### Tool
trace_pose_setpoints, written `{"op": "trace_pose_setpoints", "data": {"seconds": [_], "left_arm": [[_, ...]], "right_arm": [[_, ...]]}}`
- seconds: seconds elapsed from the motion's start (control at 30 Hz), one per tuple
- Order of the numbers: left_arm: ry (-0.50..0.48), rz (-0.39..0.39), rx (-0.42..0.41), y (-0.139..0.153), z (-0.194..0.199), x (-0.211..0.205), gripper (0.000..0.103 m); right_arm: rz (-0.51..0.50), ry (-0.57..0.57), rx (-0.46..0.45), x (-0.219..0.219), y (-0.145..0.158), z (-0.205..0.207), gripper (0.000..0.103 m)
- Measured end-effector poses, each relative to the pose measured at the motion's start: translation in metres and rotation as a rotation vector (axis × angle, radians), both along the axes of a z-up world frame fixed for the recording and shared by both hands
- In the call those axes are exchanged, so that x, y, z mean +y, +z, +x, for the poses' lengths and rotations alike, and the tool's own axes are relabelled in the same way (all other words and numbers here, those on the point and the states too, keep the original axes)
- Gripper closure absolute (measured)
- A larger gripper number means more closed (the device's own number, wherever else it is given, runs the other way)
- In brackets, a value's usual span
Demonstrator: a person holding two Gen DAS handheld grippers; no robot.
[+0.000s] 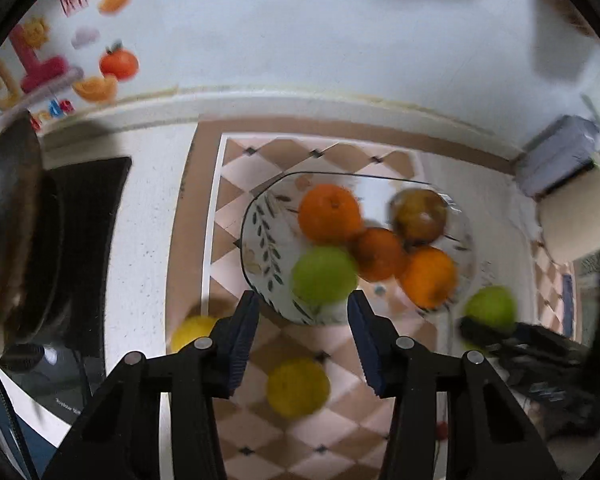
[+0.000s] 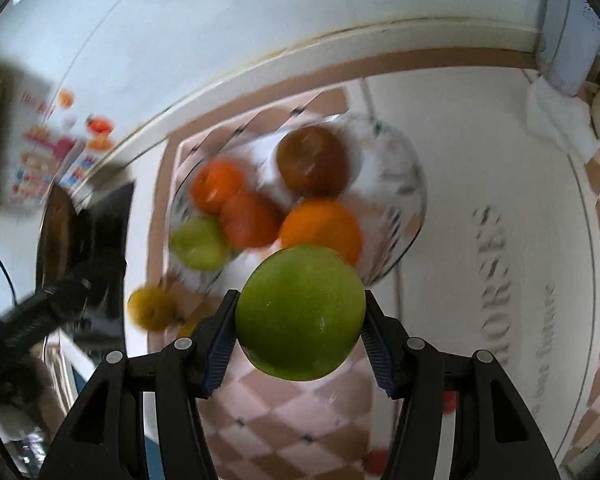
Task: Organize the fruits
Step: 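Carry the green apple and lime onto the plate and open both tools, then lift both tools away from the plate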
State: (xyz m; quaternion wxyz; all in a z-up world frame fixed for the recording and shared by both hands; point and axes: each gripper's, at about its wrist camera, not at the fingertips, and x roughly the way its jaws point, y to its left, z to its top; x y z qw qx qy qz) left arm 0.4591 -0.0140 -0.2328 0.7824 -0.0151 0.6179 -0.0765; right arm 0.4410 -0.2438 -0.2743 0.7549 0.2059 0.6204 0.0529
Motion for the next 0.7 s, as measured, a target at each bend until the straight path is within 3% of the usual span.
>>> {"op": "trace_pose_setpoints", "data": {"seconds": [0.17, 0.43, 0.53, 0.57, 0.63, 0.67, 0.7], "left_arm": [[0.053, -0.02, 0.077, -0.033, 0.018, 0.011, 0.059], [0.098, 0.02, 0.107, -0.044, 0.032, 0.012, 0.059], [0.107, 0.039, 0.106, -0.042, 0.035, 0.012, 0.058], [0.109, 0.045, 0.1, -0.04, 0.035, 0.011, 0.056], [0.104, 0.057, 0.085, -0.036, 0.034, 0.011, 0.041], [0.1, 0.062, 0.079, -0.033, 0.033, 0.01, 0.025], [0.097, 0.067, 0.072, -0.031, 0.033, 0.01, 0.014]], "right_arm": [[-0.019, -0.061, 0.037, -0.027, -0.024, 0.034, 0.042], [-0.039, -0.069, 0.082, -0.037, -0.049, 0.06, 0.041], [-0.035, -0.066, 0.072, -0.032, -0.044, 0.057, 0.009], [-0.051, -0.061, 0.063, -0.032, -0.039, 0.056, 0.008], [-0.086, -0.053, 0.051, -0.031, -0.027, 0.05, 0.008], [-0.115, -0.046, 0.047, -0.028, -0.021, 0.047, 0.008], [-0.14, -0.04, 0.042, -0.027, -0.016, 0.042, 0.008]]}}
